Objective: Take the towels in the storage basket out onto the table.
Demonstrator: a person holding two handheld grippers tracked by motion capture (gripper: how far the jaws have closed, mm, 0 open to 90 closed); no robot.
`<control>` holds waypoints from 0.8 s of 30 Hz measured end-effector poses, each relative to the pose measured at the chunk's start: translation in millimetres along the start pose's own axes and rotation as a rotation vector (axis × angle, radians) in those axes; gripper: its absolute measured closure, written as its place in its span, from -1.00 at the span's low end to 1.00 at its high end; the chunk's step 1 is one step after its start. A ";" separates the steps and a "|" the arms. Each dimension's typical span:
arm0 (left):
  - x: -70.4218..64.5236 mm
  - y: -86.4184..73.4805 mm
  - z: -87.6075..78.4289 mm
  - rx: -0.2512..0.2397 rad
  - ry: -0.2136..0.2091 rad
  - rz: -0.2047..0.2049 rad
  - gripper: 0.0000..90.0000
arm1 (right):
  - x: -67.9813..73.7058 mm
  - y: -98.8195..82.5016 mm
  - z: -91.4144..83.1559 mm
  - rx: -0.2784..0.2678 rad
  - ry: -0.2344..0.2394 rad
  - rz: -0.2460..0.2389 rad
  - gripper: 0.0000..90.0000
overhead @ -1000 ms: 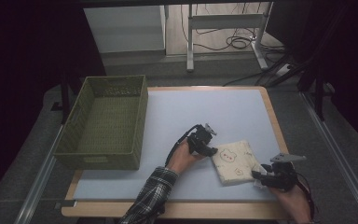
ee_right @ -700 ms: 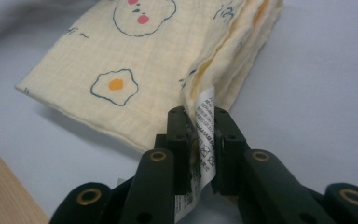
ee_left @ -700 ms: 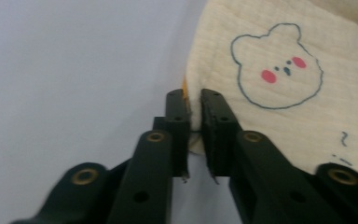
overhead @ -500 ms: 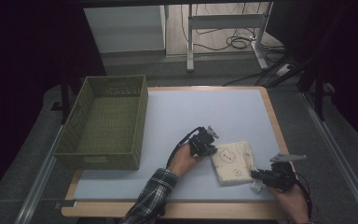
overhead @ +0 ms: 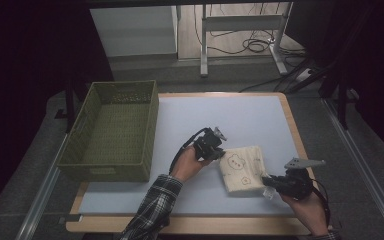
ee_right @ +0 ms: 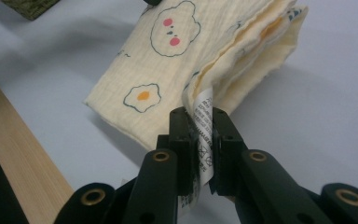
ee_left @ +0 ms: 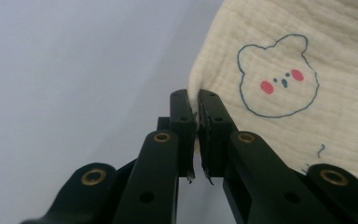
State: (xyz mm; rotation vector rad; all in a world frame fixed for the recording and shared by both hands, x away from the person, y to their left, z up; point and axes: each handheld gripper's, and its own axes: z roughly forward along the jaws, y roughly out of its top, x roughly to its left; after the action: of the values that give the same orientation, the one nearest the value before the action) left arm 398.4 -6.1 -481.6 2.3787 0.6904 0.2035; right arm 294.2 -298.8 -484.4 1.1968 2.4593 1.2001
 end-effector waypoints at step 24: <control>21.4 -2.3 -75.8 -0.003 0.106 -0.019 0.89 | 31.6 57.5 9.7 -0.059 0.050 -0.092 0.81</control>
State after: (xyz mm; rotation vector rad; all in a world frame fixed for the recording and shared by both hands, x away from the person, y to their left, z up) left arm 392.2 47.8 -424.6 2.3709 0.7611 0.3239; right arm 311.6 -249.6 -443.4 1.0382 2.4663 1.2828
